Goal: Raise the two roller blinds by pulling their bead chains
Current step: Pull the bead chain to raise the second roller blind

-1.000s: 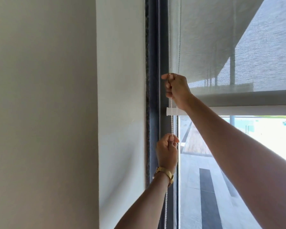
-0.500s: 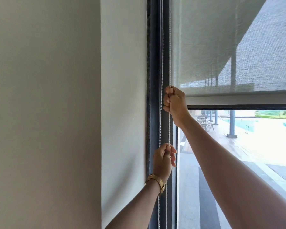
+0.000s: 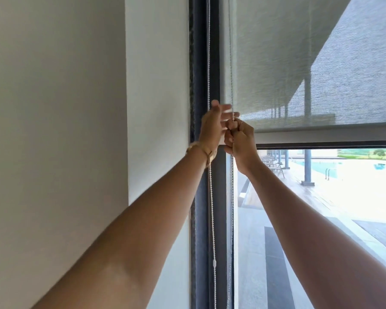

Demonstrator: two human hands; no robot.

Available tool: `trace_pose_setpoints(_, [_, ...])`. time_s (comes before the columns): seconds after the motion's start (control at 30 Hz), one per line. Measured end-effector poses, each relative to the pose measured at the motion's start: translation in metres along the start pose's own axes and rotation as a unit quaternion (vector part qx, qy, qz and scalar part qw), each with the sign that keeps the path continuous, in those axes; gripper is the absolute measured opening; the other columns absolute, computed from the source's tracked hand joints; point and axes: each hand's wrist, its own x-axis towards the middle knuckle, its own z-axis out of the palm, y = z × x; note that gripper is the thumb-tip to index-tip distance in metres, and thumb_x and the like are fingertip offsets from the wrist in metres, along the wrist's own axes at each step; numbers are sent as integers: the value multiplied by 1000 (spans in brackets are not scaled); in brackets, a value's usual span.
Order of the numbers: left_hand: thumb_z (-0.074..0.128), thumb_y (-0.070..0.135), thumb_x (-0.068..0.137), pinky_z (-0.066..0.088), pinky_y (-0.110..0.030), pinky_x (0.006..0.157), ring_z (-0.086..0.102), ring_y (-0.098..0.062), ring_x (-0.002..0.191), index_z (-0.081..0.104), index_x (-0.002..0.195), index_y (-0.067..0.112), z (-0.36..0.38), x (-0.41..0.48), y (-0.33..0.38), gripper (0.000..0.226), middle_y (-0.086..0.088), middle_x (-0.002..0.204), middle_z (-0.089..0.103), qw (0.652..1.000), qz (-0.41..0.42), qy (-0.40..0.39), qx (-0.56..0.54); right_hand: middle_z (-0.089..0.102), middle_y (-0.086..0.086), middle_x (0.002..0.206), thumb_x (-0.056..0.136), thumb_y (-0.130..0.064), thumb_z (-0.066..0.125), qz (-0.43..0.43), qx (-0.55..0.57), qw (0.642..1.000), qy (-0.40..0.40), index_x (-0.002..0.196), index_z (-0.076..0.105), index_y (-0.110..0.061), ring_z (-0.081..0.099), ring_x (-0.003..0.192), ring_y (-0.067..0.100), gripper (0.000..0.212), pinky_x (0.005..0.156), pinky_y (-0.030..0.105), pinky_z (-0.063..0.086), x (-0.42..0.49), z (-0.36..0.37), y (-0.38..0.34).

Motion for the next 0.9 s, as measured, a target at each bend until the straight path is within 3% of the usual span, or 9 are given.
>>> trace_pose_setpoints(0.07, [19,39,101,52,-25,74,65,-21,85,52,123,-2,6,10,17,57,-21,108,67,999,25,-28,14,35,-14,39,73,8,21,-2,-8,1000,7,58,37,-21,25,35,1,36,37,13,19,-1,2,-1])
trace_pose_setpoints(0.2, [25,31,102,53,-36,81,67,-21,78,52,120,-3,14,18,35,47,-8,87,67,998,43,-46,31,33,-14,41,62,5,22,-9,-12,1000,6,56,37,-23,22,37,2,32,38,14,14,-8,7,-2])
trace_pose_setpoints(0.33, [31,19,102,60,-31,57,67,-15,52,58,108,-2,17,15,39,35,0,55,60,999,32,-31,1,32,-12,44,60,5,23,-4,-9,1000,11,59,35,-22,23,37,2,29,37,12,17,-18,9,5])
trace_pose_setpoints(0.4, [31,17,101,56,-27,47,62,-12,42,61,96,2,17,10,38,34,5,46,49,1000,20,-19,-15,32,-13,41,65,9,22,1,-2,1000,13,58,34,-21,22,36,2,33,36,12,18,-22,10,8])
trace_pose_setpoints(0.57, [32,21,101,35,-19,36,37,-9,32,55,78,10,16,-1,31,34,7,43,36,1000,-1,7,-26,31,-12,42,67,12,22,10,6,1000,16,56,31,-20,20,37,3,35,36,13,16,-33,12,10])
trace_pose_setpoints(0.7, [32,20,101,29,-17,36,32,-8,33,53,77,10,13,-9,28,34,3,49,34,1000,-11,2,-25,30,-6,47,74,14,24,11,13,1000,15,58,32,-18,21,38,2,37,36,14,16,-41,11,15])
trace_pose_setpoints(0.9, [29,16,100,28,-17,37,33,-6,33,55,85,10,6,-4,44,31,5,48,38,1000,-19,8,21,43,1,56,101,-13,28,32,-27,998,-36,84,53,-13,33,38,3,30,38,17,26,-41,4,10])
